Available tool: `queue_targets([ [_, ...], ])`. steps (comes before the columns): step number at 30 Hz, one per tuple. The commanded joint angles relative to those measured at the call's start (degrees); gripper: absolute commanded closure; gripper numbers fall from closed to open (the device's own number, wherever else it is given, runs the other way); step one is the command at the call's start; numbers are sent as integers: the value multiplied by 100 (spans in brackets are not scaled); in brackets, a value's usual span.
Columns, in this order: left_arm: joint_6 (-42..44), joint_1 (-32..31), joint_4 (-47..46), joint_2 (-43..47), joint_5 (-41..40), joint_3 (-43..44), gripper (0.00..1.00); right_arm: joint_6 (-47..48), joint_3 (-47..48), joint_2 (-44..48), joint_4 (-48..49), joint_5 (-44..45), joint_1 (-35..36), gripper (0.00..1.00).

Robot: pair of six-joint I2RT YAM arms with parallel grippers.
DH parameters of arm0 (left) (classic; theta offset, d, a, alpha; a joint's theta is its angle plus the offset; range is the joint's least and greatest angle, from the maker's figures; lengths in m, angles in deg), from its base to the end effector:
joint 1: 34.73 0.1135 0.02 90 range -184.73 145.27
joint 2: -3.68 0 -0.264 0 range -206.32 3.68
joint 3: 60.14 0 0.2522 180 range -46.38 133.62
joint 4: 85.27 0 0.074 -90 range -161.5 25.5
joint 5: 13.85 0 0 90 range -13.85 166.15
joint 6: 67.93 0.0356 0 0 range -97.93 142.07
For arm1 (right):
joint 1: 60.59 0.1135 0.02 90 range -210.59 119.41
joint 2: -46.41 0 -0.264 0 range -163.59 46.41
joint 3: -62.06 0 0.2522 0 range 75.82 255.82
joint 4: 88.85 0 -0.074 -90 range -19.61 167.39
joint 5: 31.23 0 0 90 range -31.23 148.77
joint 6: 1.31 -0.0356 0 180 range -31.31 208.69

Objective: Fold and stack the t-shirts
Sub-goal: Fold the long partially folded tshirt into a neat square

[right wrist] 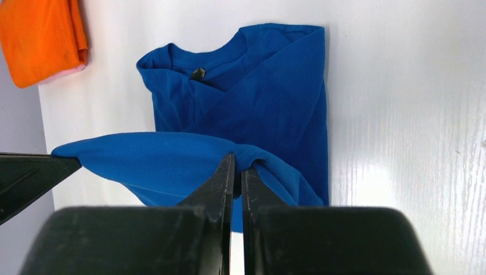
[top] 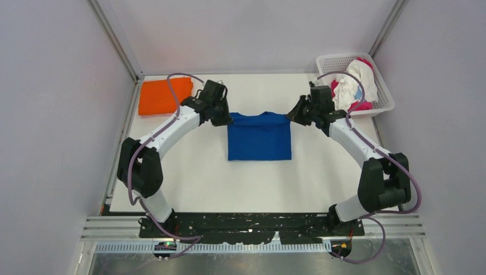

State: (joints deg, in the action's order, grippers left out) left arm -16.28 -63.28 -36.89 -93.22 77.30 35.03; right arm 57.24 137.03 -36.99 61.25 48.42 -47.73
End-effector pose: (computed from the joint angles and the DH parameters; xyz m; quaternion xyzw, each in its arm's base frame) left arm 0.3283 -0.1794 0.2839 -0.0769 0.9368 -0.1959 0.2794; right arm 0.3151 0.0785 0.2712 0.1060 0.8910 0.2389 0.3713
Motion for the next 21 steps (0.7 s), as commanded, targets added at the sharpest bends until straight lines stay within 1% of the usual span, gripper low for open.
queue_targets([
  [1,151,201,53,-360,120,437,100,112,315,-476,660,-7,-89,95],
  [12,196,392,241,-1381,245,1161,99,-30,549,-1532,1153,9,-190,95],
  [15,201,448,230,-1544,223,1309,88,-65,612,-1661,1240,111,-204,95],
  [16,200,458,235,-1591,227,1358,79,-77,658,-1724,1256,116,-209,93],
  [18,185,526,289,-1658,266,1471,58,-88,753,-1824,1271,95,-220,77],
  [19,195,544,296,-1660,293,1490,45,-93,788,-1853,1267,73,-231,56],
  [20,196,558,293,-1619,304,1479,31,-87,853,-1881,1256,38,-242,42],
  [21,222,561,282,-1562,314,1451,23,-88,869,-1891,1226,31,-241,9],
])
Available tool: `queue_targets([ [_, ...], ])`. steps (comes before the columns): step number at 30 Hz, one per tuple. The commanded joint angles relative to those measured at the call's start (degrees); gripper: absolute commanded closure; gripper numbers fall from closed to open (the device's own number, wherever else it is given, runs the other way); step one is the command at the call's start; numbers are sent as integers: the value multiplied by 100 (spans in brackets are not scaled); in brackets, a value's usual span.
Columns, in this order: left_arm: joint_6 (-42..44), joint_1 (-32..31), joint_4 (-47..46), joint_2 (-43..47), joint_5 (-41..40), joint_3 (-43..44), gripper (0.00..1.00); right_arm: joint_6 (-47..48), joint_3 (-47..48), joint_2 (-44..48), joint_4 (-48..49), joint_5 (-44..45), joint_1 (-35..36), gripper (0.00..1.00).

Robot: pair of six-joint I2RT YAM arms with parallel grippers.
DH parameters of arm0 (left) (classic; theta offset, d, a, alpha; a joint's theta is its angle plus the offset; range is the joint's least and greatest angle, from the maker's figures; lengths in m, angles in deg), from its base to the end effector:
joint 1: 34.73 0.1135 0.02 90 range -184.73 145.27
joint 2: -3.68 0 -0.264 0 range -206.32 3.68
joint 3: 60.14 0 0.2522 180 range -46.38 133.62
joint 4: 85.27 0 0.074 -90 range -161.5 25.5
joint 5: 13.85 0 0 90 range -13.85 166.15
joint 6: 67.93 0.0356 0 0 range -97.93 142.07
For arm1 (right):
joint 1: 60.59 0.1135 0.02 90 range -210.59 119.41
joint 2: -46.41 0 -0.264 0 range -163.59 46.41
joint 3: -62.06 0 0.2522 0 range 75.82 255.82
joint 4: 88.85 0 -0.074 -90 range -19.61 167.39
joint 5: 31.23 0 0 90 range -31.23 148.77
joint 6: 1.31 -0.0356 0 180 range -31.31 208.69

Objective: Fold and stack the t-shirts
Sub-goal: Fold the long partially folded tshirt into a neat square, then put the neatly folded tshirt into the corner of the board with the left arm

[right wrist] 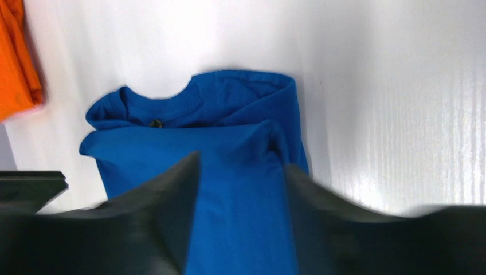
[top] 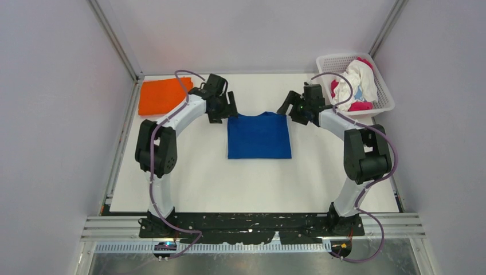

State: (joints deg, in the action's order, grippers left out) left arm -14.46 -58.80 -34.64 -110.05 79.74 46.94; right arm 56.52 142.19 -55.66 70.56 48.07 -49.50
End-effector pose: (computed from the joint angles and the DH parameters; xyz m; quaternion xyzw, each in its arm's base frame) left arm 0.3971 -0.1798 0.2338 -0.0953 0.9543 -0.1680 0.2279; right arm 0.3809 0.0814 0.2038 0.1298 0.9029 0.2271 0.3411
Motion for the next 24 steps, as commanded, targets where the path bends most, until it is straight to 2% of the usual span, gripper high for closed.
queue_targets([
  [1,78,114,31,188,62,208,15,-31,362,2,282,54,-64,2],
  [3,114,118,-8,350,35,49,1,-47,269,101,298,26,-64,4],
  [8,175,114,-458,800,442,-740,0,-88,-358,594,559,-91,-63,5],
  [12,207,108,-750,813,1006,-1170,0,-102,-868,950,646,-251,-64,5],
  [16,144,101,-856,628,1296,-1381,6,-59,-1208,1225,650,-323,-60,5],
  [19,105,87,-843,437,1240,-1387,10,-46,-1376,1425,650,-315,-64,5],
  [24,58,55,-652,-10,988,-1106,22,-9,-1609,1700,649,-310,-63,5],
])
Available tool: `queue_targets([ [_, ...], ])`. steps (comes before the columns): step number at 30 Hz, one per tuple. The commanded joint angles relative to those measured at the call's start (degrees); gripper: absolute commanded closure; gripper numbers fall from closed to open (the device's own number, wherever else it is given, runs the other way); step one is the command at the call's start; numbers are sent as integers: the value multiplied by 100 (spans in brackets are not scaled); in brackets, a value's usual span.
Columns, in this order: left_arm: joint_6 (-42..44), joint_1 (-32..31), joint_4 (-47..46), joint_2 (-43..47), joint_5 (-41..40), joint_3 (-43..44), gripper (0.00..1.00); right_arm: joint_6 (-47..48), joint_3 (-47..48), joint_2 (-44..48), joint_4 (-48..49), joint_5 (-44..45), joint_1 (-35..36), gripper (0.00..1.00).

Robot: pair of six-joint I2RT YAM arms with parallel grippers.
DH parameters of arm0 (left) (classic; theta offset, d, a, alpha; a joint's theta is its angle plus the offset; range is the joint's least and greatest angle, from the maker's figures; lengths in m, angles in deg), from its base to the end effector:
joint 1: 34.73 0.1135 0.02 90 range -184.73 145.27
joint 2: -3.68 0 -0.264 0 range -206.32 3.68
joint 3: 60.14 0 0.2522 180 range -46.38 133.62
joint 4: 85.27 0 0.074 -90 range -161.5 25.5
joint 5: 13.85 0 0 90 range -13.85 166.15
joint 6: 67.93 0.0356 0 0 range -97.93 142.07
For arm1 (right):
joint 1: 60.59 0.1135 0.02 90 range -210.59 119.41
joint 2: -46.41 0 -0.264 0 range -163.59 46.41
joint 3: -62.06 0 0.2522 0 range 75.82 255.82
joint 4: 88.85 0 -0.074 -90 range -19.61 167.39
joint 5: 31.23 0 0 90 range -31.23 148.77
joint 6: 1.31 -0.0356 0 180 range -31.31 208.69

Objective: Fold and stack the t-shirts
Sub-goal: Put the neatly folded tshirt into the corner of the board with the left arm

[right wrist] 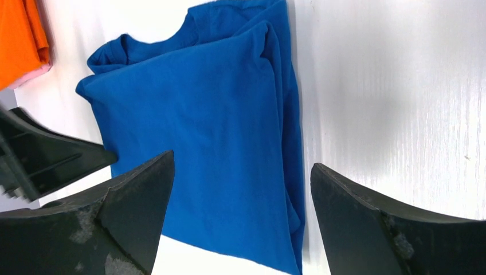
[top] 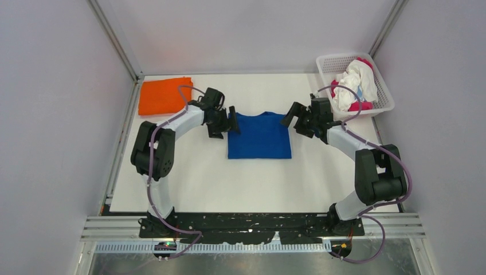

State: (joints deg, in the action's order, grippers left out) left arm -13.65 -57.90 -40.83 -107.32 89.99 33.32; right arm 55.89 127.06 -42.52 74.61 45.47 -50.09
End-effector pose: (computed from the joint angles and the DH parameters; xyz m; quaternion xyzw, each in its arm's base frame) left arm 0.3700 -0.1676 0.1881 -0.0763 0.9606 -0.2199 0.1518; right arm 0.3213 0.0679 0.2046 0.1268 0.8943 0.2512 0.3479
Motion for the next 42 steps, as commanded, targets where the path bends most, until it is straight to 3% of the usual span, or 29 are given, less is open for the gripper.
queue_targets([
  [1,-30,-45,9,-368,-69,325,23,72,-139,460,244,-43,-4,5],
  [11,-42,-141,359,-769,-134,948,30,144,-288,783,244,-41,-4,4],
  [24,219,-297,1642,-1476,-608,2344,63,184,-325,946,244,-188,-20,5],
  [28,263,-325,1920,-1635,-758,2684,64,202,-346,989,244,-213,-44,5],
  [30,315,-344,2033,-1688,-851,2808,72,199,-357,1011,244,-224,-59,5],
  [33,425,-368,2108,-1751,-909,2919,98,216,-354,1053,247,-232,-88,5],
  [42,792,-380,2602,-1815,-2078,3389,100,284,-421,1188,342,-129,-174,5],
])
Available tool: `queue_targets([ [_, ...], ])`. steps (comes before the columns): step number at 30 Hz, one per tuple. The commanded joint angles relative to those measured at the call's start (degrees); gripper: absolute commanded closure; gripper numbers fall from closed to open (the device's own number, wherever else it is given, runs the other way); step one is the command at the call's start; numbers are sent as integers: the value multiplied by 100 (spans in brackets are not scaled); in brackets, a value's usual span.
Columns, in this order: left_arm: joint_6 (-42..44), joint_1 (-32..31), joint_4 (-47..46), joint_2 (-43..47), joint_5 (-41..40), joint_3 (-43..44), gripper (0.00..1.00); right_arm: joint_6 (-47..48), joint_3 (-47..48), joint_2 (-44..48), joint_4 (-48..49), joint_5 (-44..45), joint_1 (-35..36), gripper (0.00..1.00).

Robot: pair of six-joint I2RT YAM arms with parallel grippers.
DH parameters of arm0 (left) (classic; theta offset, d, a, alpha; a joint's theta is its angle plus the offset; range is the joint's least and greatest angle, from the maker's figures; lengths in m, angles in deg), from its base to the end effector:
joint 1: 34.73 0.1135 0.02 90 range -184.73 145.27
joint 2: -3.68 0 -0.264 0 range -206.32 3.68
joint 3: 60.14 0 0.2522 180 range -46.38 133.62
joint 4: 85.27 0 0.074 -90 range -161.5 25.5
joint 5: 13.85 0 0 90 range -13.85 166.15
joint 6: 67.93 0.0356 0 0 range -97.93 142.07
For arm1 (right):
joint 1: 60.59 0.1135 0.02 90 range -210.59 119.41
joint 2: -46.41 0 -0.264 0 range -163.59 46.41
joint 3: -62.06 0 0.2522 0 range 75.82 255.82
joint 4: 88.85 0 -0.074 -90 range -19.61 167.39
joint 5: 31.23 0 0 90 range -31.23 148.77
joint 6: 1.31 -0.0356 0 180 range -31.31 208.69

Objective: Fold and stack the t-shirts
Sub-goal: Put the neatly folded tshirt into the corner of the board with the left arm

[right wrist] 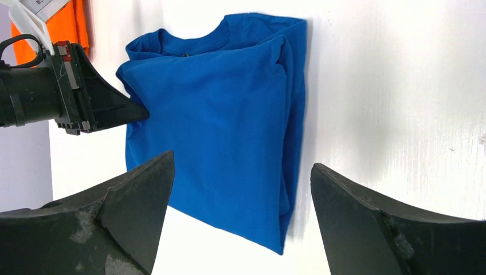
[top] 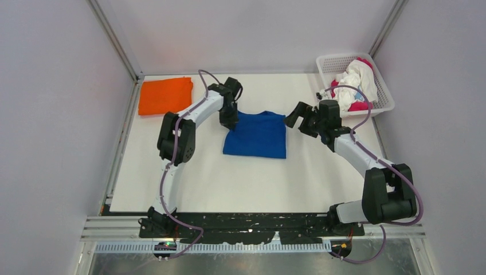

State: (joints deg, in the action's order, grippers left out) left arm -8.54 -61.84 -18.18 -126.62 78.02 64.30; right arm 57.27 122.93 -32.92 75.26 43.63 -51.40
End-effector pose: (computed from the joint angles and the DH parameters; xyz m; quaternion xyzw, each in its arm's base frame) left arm 0.4212 -0.2169 0.1843 -0.0278 0.9884 -0.0857 0.1220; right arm 0.2945 0.0571 0.2319 0.1087 0.8721 0.2698 0.3935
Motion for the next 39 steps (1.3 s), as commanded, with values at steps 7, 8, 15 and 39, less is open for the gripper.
queue_targets([
  [7,803,22,513,226,-2584,804,100,314,-68,218,368,241,-56,5],
  [8,898,26,602,165,-2830,999,100,330,-78,215,408,277,-53,5],
  [15,1558,278,689,-125,-4100,1881,100,378,-311,427,686,527,-53,5],
  [39,3323,1214,-1652,-599,-5236,2987,100,498,-664,566,1371,1080,-57,5],
])
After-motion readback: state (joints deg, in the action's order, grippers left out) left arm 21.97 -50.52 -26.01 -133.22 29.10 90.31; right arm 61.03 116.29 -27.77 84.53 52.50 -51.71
